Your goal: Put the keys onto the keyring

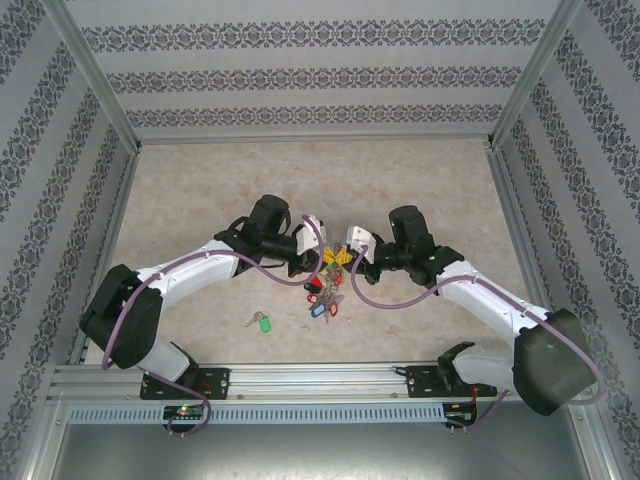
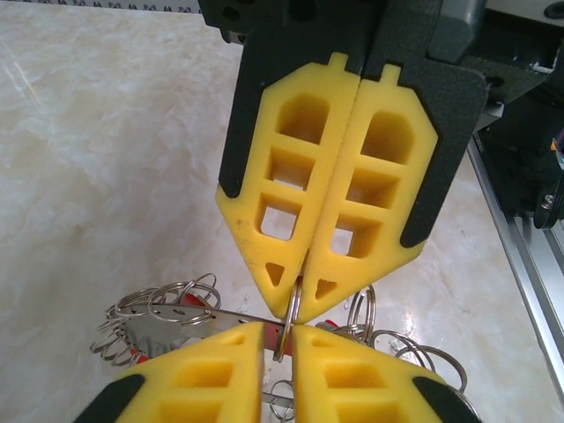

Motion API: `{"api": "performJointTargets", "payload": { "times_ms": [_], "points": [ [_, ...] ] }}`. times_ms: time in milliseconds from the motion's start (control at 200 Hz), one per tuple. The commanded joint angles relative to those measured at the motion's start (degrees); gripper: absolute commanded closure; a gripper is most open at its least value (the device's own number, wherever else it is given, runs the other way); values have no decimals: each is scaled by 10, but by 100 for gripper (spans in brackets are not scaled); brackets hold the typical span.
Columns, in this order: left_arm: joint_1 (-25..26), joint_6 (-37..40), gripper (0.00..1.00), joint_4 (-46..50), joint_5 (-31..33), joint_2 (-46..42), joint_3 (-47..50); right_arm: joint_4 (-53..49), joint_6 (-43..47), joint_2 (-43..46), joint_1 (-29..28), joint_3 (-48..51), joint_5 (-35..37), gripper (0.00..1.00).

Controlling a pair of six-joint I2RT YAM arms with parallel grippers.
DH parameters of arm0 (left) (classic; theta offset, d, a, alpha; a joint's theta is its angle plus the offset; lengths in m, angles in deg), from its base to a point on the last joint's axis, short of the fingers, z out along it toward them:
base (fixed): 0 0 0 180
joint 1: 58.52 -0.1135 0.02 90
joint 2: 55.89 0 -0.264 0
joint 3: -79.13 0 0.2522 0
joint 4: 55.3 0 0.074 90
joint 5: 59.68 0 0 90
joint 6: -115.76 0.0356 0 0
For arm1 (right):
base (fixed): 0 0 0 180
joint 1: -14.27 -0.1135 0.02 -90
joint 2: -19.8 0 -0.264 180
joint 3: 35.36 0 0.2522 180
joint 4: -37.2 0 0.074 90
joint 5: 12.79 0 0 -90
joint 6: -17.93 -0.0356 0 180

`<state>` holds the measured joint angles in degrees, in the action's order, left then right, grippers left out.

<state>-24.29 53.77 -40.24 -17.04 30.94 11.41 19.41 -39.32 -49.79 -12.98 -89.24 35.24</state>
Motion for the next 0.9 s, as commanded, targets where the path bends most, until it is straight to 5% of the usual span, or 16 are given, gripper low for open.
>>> {"api": "performJointTargets", "payload": {
  "times_ms": [0,330,894],
  "points": [
    [6,38,81,45,-20,-3,-26,47,-25,8,13,11,-62,100],
    [2,31,80,34,-38,11,-38,185,-115,10,36,63,-113,100],
    [2,26,83,40,-42,27,-46,188,-121,15,40,63,-124,100]
  ]
}}
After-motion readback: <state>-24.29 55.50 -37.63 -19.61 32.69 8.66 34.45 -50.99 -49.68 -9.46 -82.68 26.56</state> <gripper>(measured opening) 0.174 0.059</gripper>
